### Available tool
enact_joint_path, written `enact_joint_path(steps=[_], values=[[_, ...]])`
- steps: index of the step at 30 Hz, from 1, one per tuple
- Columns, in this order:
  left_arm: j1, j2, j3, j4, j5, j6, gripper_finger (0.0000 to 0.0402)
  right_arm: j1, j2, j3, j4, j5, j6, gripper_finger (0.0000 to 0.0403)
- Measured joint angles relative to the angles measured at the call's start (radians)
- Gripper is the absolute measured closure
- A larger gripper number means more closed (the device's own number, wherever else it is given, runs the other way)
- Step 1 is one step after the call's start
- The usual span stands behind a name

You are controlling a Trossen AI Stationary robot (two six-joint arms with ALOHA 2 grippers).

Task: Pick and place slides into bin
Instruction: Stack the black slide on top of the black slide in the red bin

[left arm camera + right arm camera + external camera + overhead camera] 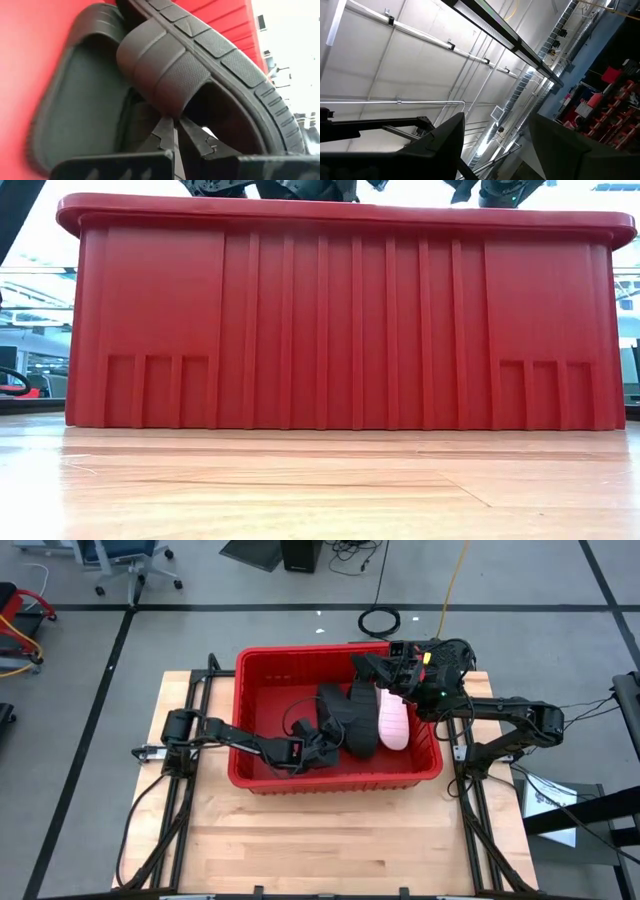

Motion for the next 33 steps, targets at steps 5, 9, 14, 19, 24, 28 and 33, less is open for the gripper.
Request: enact_joint_path(steps=[5, 9, 14, 19, 24, 28, 33], values=[[0.0, 0.0, 0.0, -0.044, 0.006, -0.031, 0.0396, 0.0, 0.0, 0.0, 0.0, -0.001, 0.0, 0.0193], [0.001, -0.001, 0.0, -0.043, 0.042, 0.01, 0.0392, 0.0, 0.0, 0.0, 0.0, -0.001, -0.003, 0.0193], [-0.002, -0.001, 0.0, -0.02, 0.061, 0.094, 0.0341, 0.0, 0.0, 0.0, 0.0, -0.001, -0.004, 0.0193], [-0.001, -0.002, 0.0, 0.002, 0.114, 0.088, 0.0258, 0.0, 0.0, 0.0, 0.0, -0.001, -0.016, 0.0193], [-0.004, -0.002, 0.0, 0.006, 0.177, 0.092, 0.0193, 0.0, 0.0, 0.0, 0.0, -0.001, -0.023, 0.0193], [-0.026, -0.013, 0.0, -0.023, 0.215, 0.097, 0.0162, 0.0, 0.0, 0.0, 0.0, -0.006, -0.023, 0.0193], [-0.057, -0.084, 0.0, -0.186, 0.217, 0.089, 0.0152, 0.0, 0.0, 0.0, -0.001, -0.051, -0.023, 0.0193]])
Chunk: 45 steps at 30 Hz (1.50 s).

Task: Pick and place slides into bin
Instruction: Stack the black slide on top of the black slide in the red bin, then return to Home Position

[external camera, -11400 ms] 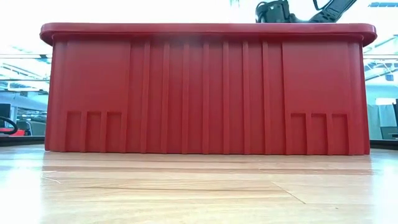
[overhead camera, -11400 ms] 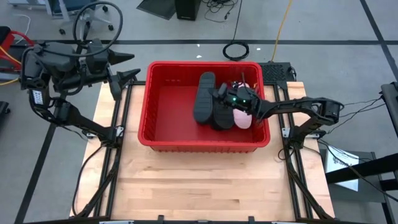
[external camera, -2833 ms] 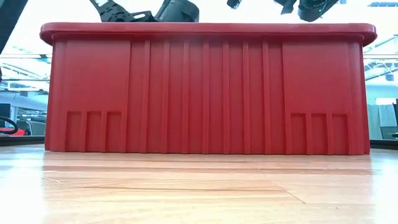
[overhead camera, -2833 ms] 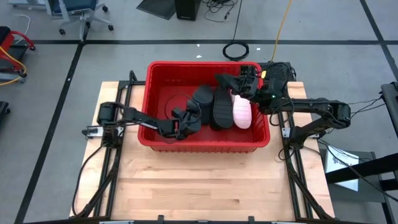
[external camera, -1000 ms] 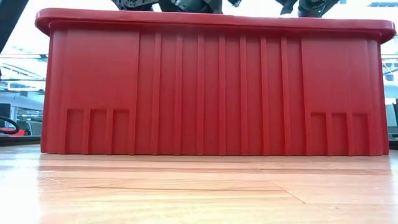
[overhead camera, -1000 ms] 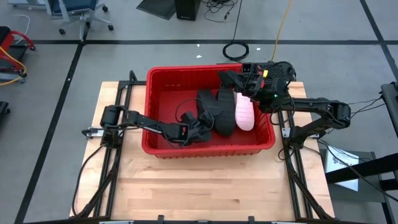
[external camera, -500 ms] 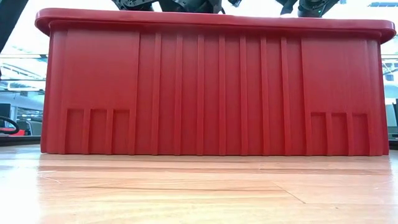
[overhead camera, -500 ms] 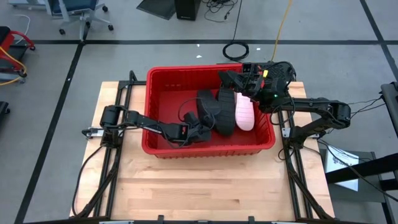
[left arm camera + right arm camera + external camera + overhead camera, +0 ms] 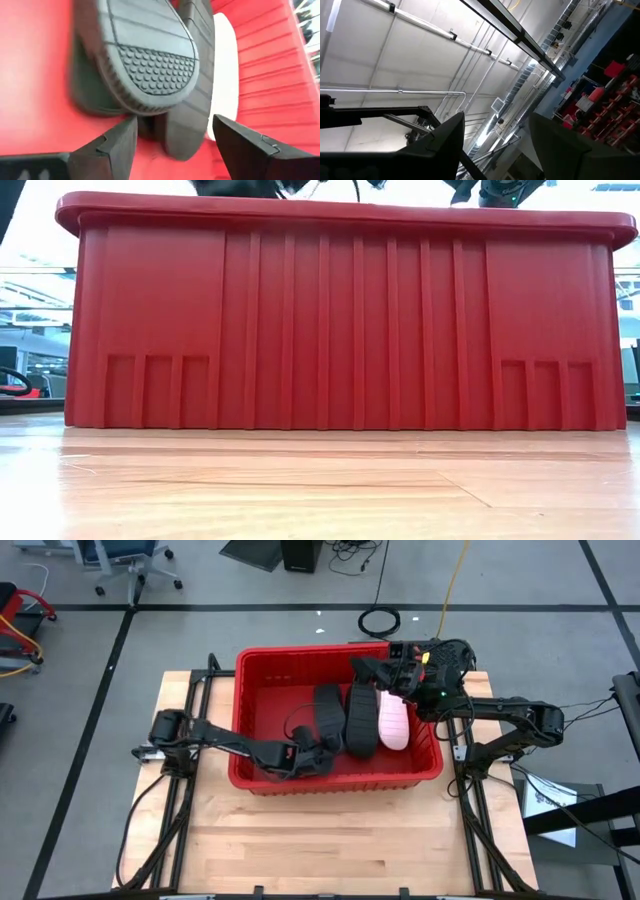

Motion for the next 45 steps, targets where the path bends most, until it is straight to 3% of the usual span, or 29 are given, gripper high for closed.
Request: enact_joint_path(steps=[7, 13, 21, 25, 31, 35, 40, 45], values=[[-0.022, -0.154, 0.0, -0.296, -0.099, 0.018, 0.0151, -0.001, 0.0, 0.0, -0.007, -0.001, 0.0, 0.0193], [-0.004, -0.25, 0.0, -0.336, -0.094, 0.157, 0.0151, -0.007, 0.0, 0.0, -0.029, -0.002, 0.002, 0.0193], [-0.02, -0.393, 0.0, -0.266, -0.082, 0.64, 0.0151, -0.005, 0.001, 0.0, -0.019, -0.026, -0.026, 0.0193], [-0.027, -0.485, 0.0, -0.219, -0.075, 0.881, 0.0151, 0.012, 0.0, 0.0, 0.0, 0.021, -0.083, 0.0193], [-0.031, -0.64, 0.0, -0.133, 0.037, 1.19, 0.0151, 0.049, -0.014, 0.0, 0.005, 0.124, -0.206, 0.0193], [-0.03, -0.732, 0.0, -0.09, 0.165, 1.335, 0.0151, 0.078, -0.047, 0.006, -0.004, 0.157, -0.316, 0.0193], [-0.039, -0.817, 0.0, -0.093, 0.301, 1.431, 0.0151, 0.13, -0.106, 0.031, -0.028, 0.167, -0.471, 0.0193], [-0.064, -0.859, 0.012, -0.091, 0.38, 1.45, 0.0151, 0.21, -0.154, 0.032, -0.043, 0.273, -0.608, 0.0193]])
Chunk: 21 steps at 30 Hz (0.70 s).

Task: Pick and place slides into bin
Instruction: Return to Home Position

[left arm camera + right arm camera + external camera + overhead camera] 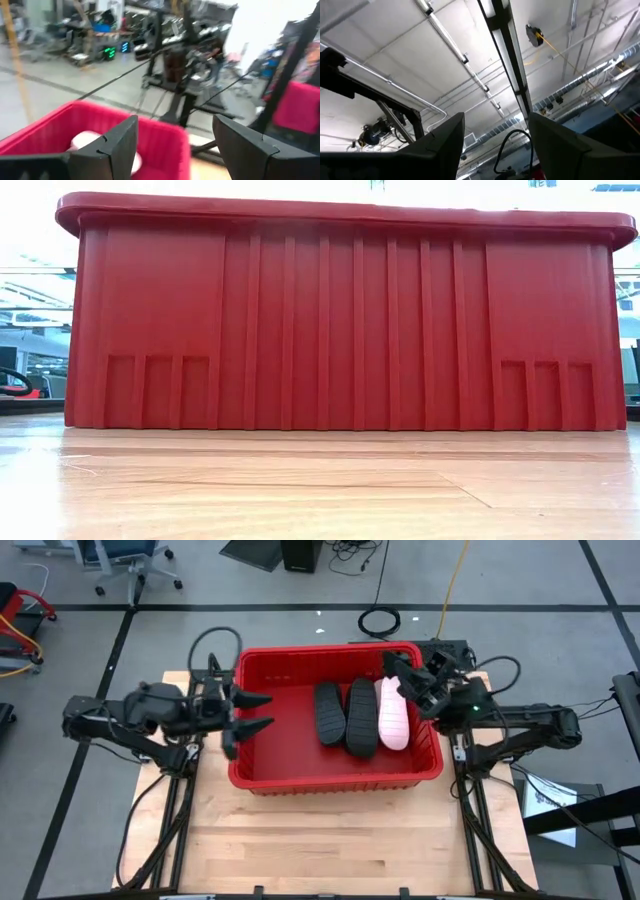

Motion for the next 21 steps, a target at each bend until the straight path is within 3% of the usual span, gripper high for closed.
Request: enact_joint_path(steps=[12, 21], values=[[-0.069, -0.049, 0.164, -0.133, 0.049, 0.216, 0.0151, 0.061, -0.097, 0.0, -0.041, 0.017, -0.179, 0.0193], [-0.069, -0.063, 0.168, -0.148, 0.031, 0.046, 0.0151, 0.061, -0.101, 0.0, -0.241, 0.018, -0.101, 0.0193]])
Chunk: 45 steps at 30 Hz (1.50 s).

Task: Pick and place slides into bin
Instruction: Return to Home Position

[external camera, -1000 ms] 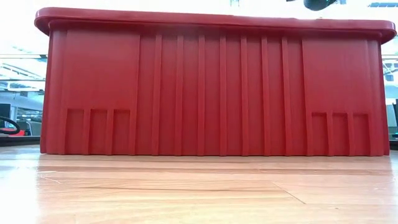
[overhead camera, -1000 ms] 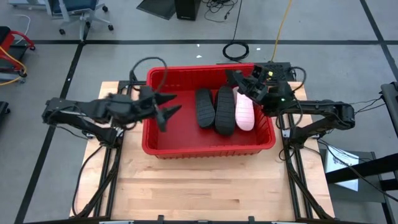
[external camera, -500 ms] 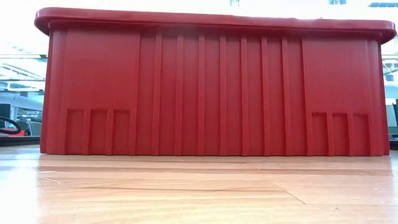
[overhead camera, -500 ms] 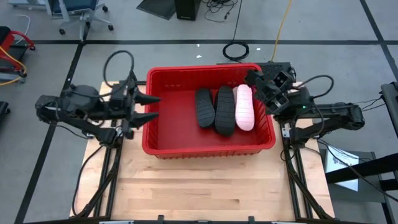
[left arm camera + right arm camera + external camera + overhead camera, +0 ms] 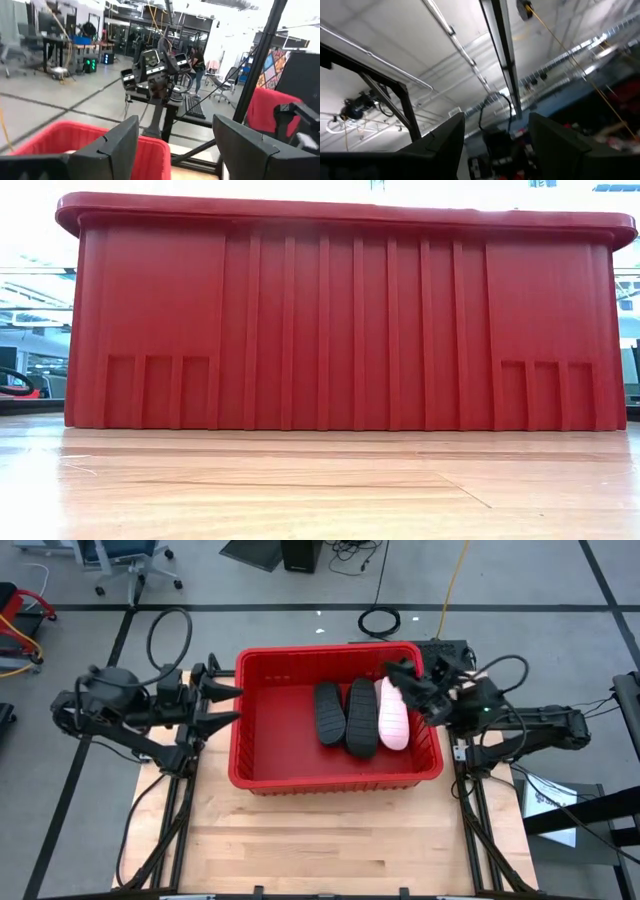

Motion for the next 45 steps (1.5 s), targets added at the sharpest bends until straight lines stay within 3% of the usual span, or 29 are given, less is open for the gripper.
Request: enact_joint_path(steps=[4, 8, 12, 17, 22, 27, 33, 40, 45], values=[[0.0, 0.014, -0.001, -0.006, 0.0, -0.062, 0.0151, 0.0, 0.004, 0.0, -0.086, 0.003, 0.032, 0.0193], [0.0, 0.014, -0.001, 0.026, -0.001, -0.073, 0.0151, 0.0, -0.001, -0.001, 0.001, -0.007, -0.023, 0.0193], [-0.046, -0.027, -0.001, 0.013, 0.004, 0.059, 0.0151, 0.0, -0.054, -0.001, 0.096, -0.137, -0.068, 0.0193], [-0.108, -0.107, -0.001, 0.018, -0.056, 0.161, 0.0151, 0.0, -0.201, -0.018, 0.054, -0.266, -0.083, 0.0193], [-0.14, -0.23, -0.08, 0.059, -0.049, 0.269, 0.0151, 0.0, -0.421, -0.15, 0.025, -0.264, -0.137, 0.0193], [-0.149, -0.388, -0.283, 0.163, -0.042, 0.316, 0.0151, 0.0, -0.644, -0.329, 0.059, -0.261, -0.174, 0.0193], [-0.149, -0.556, -0.596, 0.39, -0.027, 0.338, 0.0151, 0.0, -0.817, -0.557, 0.105, -0.234, -0.192, 0.0193], [-0.149, -0.699, -0.925, 0.634, -0.077, 0.273, 0.0151, 0.0, -0.879, -0.818, 0.322, -0.228, -0.173, 0.0193], [-0.149, -0.769, -1.112, 0.8, -0.079, 0.213, 0.0151, 0.0, -0.877, -0.957, 0.504, -0.123, -0.105, 0.0193]])
